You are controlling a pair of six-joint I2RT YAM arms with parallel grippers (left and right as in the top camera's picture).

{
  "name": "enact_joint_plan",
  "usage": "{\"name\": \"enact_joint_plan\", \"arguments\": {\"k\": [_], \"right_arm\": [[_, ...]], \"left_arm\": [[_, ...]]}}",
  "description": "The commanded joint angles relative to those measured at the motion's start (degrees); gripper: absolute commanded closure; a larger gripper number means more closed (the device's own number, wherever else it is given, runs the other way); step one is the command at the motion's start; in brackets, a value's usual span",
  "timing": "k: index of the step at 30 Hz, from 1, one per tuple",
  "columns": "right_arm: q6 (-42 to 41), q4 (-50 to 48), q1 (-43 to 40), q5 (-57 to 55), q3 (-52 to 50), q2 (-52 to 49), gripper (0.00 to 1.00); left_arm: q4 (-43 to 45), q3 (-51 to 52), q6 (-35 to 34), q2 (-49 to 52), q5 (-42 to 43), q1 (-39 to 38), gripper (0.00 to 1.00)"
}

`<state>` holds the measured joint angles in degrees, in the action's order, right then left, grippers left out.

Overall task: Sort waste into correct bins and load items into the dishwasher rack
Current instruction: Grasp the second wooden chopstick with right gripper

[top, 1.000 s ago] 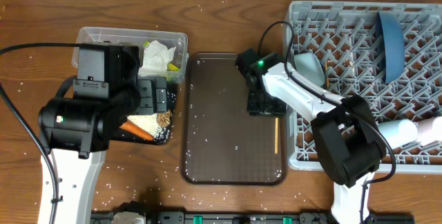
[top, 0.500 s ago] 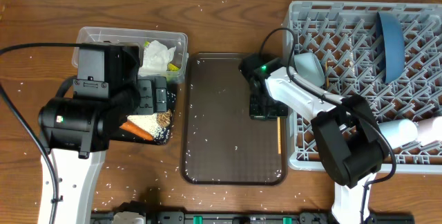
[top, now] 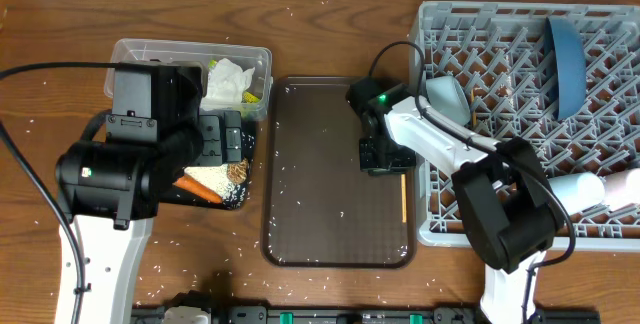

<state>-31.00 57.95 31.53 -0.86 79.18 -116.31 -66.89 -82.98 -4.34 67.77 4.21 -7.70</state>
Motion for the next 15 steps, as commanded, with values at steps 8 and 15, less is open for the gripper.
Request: {"name": "enact_joint_plan", "arguments": {"k": [8, 15], "right_arm": [[0.44, 0.50, -2.97, -2.56, -0.85, 4.17, 0.53], [0.17, -1.20, -3.02, -3.65, -3.61, 2.97, 0.51]], "left_arm": [[-0.15, -0.50, -0.26, 0.13, 0.33, -0.09, 0.02], [-0.13, -0.50, -0.26, 0.13, 0.31, -0.09, 0.02]]}}
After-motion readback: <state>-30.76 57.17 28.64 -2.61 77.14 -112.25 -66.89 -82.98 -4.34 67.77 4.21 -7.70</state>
